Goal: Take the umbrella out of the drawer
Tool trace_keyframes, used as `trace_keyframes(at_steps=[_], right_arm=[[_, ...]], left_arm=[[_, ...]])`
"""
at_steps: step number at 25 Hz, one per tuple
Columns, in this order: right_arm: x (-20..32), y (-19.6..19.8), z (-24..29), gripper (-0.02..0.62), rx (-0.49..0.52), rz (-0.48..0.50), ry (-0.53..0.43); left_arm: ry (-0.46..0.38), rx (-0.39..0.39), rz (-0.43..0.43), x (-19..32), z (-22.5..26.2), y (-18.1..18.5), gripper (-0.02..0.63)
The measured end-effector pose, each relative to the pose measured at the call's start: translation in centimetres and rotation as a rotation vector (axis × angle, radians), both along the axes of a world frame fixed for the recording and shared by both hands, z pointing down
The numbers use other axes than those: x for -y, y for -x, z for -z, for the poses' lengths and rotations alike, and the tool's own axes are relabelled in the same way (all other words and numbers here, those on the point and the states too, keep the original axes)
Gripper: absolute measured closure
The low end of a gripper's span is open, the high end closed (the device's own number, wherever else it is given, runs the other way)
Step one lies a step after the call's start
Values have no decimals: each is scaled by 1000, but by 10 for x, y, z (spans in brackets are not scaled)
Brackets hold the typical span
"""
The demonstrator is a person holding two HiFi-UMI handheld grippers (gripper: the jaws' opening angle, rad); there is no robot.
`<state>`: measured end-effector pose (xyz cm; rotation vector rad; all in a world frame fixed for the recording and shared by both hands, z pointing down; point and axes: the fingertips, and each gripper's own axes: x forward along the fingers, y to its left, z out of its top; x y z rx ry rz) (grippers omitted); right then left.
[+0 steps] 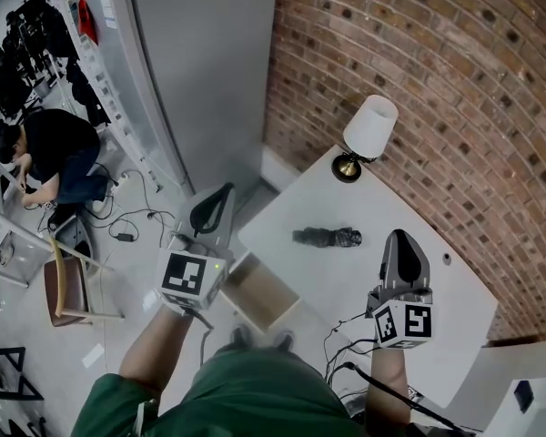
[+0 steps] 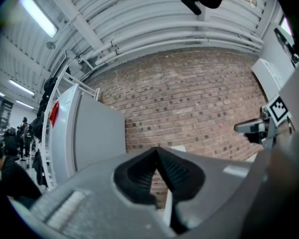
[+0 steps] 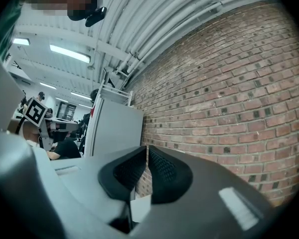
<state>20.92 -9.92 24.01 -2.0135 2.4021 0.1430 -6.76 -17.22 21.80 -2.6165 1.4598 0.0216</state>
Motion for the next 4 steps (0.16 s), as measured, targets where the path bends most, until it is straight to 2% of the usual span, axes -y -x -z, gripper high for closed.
trace_keyframes(at_steps=[4], right_arm=[[5,1,0,583,0,-5,0]], left_arm=[[-1,0,-8,5,-1,0,607]])
